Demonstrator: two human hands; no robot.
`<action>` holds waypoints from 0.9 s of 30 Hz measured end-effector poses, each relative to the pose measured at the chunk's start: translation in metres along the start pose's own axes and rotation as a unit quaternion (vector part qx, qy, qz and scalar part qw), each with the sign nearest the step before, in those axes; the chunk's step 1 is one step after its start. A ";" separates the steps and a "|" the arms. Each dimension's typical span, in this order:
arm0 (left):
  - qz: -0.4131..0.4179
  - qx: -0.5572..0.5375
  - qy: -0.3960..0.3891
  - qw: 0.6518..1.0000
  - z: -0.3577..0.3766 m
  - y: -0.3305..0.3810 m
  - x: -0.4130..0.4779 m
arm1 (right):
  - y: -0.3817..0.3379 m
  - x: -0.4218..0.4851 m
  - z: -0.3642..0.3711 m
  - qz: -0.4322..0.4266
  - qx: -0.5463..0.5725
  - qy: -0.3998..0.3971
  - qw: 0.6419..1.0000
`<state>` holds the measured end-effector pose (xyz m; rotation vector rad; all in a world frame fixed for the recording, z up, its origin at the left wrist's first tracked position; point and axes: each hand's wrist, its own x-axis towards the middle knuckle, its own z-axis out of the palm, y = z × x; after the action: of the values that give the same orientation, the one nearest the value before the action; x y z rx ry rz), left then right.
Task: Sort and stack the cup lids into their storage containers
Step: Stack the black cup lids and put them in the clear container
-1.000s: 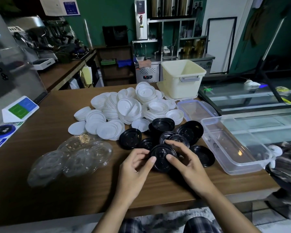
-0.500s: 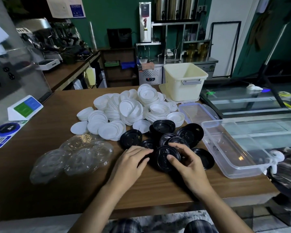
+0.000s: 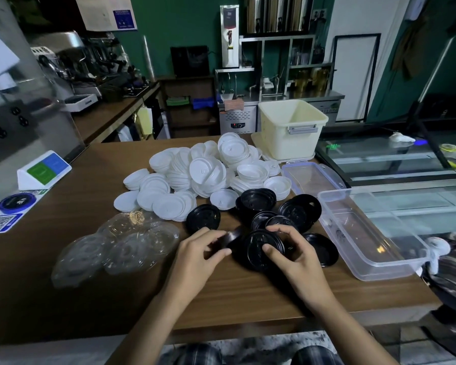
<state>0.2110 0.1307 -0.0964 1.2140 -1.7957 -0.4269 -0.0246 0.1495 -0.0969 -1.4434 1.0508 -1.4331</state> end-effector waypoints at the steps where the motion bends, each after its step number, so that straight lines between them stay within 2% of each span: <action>1: -0.030 -0.030 0.019 0.999 0.000 0.003 -0.002 | 0.000 0.000 0.001 0.002 0.005 0.001 1.000; 3: -0.097 -0.117 0.053 0.987 -0.001 0.010 -0.004 | -0.001 0.000 0.002 -0.001 0.013 -0.001 1.000; 6: -0.159 -0.288 0.084 0.941 -0.003 0.020 -0.006 | -0.002 0.002 0.006 -0.003 0.012 -0.017 1.000; 12: -0.235 -0.456 0.084 0.854 -0.001 0.022 -0.010 | -0.006 0.009 0.016 -0.002 0.002 -0.018 1.000; 14: -0.239 -0.445 0.076 0.860 0.002 0.022 -0.010 | -0.006 0.009 0.019 -0.003 0.004 -0.017 1.000; 20: -0.192 -0.318 0.086 0.924 0.010 0.014 -0.014 | -0.006 0.009 0.026 0.029 0.036 0.006 0.999; 27: -0.191 -0.315 0.065 0.928 0.014 0.015 -0.016 | -0.003 0.005 0.027 0.028 0.027 -0.003 0.999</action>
<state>0.1931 0.1482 -0.1015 1.0808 -1.1582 -1.0317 0.0028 0.1453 -0.0929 -1.3698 1.0332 -1.4064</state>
